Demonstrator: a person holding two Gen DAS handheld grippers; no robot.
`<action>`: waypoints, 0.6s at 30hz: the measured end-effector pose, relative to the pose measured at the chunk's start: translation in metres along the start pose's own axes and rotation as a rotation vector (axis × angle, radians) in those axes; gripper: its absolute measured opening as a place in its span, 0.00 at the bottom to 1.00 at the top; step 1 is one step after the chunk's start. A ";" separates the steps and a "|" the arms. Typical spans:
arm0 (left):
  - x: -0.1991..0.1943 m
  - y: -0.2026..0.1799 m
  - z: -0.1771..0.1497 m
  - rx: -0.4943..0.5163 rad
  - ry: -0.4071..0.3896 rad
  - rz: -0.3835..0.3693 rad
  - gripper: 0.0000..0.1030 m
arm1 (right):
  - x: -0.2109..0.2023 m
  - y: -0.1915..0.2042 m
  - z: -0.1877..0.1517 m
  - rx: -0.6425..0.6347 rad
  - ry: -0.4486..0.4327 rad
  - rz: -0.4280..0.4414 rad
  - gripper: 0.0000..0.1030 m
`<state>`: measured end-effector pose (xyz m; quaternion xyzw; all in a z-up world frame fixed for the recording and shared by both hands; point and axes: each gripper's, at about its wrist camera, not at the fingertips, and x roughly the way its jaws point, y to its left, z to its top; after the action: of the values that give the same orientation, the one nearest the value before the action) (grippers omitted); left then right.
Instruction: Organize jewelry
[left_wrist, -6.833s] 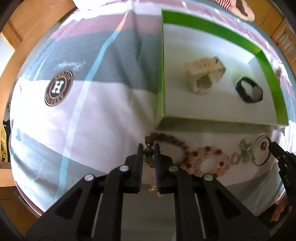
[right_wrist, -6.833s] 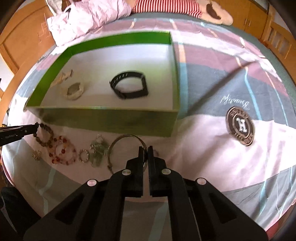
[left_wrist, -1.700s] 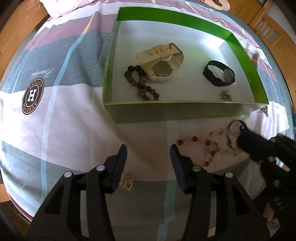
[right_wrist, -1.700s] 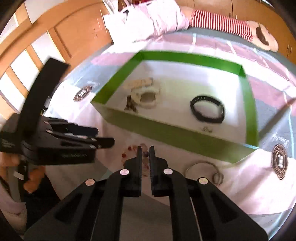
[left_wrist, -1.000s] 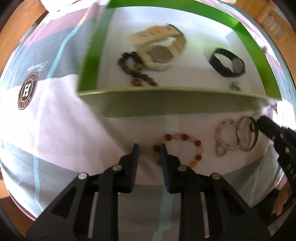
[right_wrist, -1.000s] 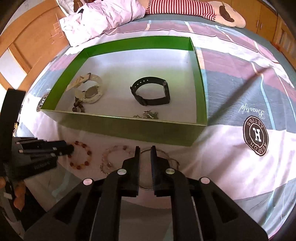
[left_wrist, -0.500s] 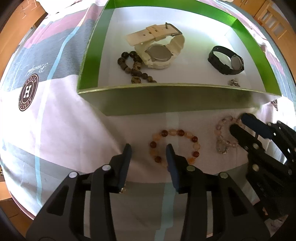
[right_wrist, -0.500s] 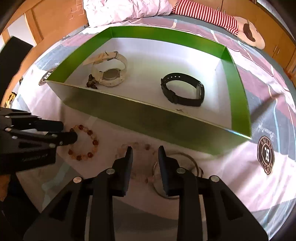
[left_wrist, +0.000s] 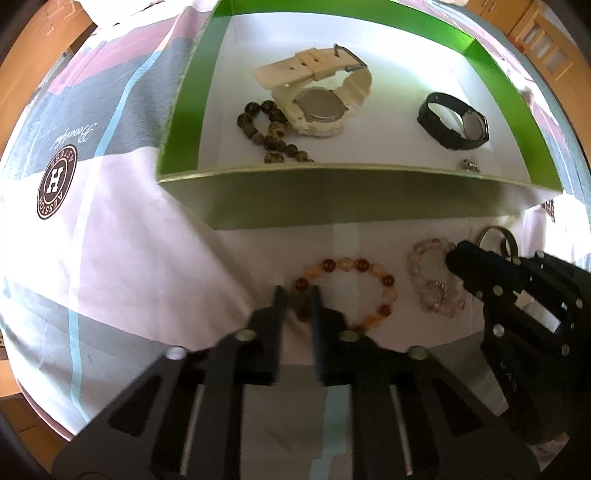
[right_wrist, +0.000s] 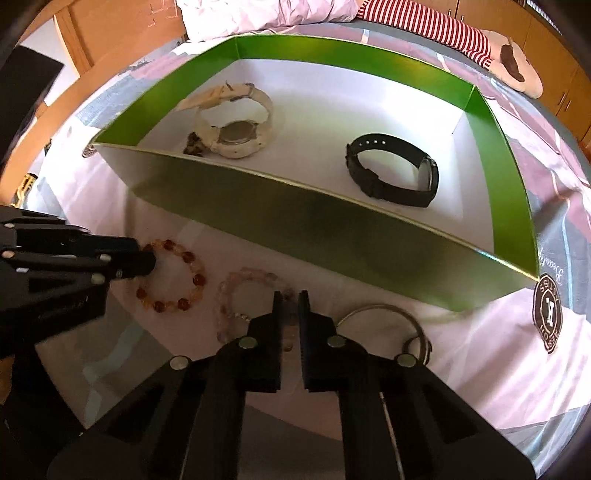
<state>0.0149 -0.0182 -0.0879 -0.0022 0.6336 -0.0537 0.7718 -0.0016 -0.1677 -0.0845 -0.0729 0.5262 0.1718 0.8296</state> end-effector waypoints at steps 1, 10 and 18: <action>-0.001 0.002 0.000 -0.005 -0.003 -0.004 0.09 | -0.004 0.000 0.001 0.005 -0.017 0.014 0.07; -0.022 0.019 0.003 -0.056 -0.060 -0.023 0.08 | -0.019 -0.021 0.007 0.113 -0.079 0.037 0.07; -0.012 0.022 0.003 -0.051 -0.040 0.004 0.25 | -0.015 -0.026 0.003 0.133 -0.063 -0.003 0.24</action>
<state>0.0170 0.0047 -0.0771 -0.0217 0.6193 -0.0360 0.7840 0.0044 -0.1944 -0.0714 -0.0129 0.5101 0.1373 0.8490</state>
